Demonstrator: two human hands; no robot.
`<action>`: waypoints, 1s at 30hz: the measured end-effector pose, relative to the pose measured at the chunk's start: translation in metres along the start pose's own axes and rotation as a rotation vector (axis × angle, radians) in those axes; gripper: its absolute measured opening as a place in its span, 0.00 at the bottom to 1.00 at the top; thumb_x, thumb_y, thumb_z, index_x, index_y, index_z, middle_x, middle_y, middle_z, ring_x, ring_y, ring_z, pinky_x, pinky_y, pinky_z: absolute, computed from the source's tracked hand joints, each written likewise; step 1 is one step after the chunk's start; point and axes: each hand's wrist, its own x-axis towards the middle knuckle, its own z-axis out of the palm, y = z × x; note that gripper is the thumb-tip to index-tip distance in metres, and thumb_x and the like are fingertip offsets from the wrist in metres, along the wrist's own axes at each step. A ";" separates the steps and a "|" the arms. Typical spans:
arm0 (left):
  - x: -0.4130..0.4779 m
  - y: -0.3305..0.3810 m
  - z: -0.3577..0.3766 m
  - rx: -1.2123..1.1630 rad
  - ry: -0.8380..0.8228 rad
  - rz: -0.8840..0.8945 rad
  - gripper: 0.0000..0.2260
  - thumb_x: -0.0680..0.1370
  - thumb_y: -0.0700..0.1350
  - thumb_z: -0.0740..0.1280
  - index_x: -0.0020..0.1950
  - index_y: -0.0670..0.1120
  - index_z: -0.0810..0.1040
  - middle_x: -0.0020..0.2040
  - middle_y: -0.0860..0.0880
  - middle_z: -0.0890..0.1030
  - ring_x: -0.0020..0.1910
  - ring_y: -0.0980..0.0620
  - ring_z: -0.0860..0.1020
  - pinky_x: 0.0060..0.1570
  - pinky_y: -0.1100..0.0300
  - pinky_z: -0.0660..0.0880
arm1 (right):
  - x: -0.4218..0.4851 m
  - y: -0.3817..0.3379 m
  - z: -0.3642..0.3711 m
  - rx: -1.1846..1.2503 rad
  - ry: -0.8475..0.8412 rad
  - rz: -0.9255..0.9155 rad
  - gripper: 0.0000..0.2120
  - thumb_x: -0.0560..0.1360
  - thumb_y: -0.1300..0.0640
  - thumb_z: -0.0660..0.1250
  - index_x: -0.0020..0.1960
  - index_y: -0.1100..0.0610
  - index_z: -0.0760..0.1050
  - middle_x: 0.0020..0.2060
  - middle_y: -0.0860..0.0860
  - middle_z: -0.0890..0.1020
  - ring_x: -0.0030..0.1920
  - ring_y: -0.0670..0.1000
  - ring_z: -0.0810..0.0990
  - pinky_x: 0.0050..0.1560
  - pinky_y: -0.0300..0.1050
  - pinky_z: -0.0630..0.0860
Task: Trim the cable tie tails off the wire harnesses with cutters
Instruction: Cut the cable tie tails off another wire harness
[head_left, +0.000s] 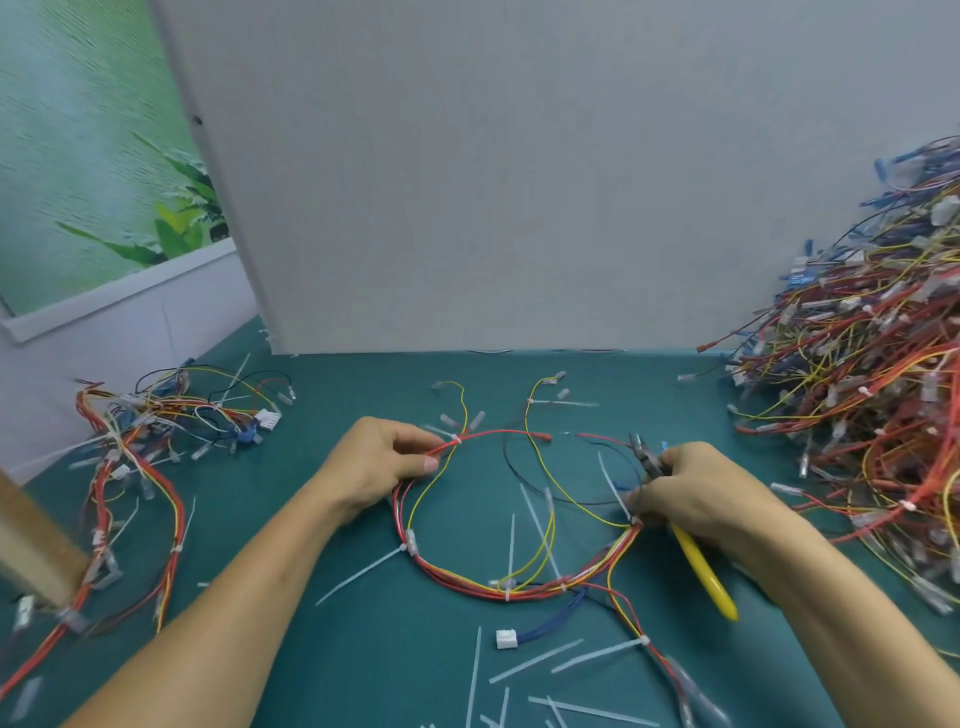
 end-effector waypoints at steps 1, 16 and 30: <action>0.000 0.000 0.001 0.094 -0.007 0.008 0.13 0.72 0.33 0.71 0.47 0.51 0.85 0.42 0.54 0.86 0.43 0.57 0.82 0.48 0.64 0.77 | 0.000 0.000 0.002 -0.011 -0.005 -0.002 0.11 0.64 0.53 0.74 0.40 0.60 0.79 0.36 0.56 0.84 0.41 0.57 0.82 0.40 0.45 0.76; -0.018 0.001 0.014 0.738 0.385 -0.041 0.10 0.77 0.50 0.66 0.57 0.52 0.80 0.52 0.48 0.82 0.55 0.42 0.77 0.52 0.52 0.75 | -0.002 0.004 -0.005 -0.136 -0.031 0.056 0.09 0.67 0.54 0.65 0.40 0.59 0.80 0.33 0.54 0.83 0.29 0.51 0.79 0.27 0.36 0.68; -0.086 0.062 0.089 0.525 -0.035 0.795 0.05 0.72 0.41 0.70 0.47 0.45 0.83 0.45 0.52 0.82 0.45 0.56 0.79 0.49 0.68 0.72 | -0.022 0.001 -0.062 0.216 -0.059 -0.142 0.23 0.70 0.61 0.72 0.61 0.66 0.70 0.37 0.55 0.69 0.35 0.52 0.67 0.34 0.45 0.64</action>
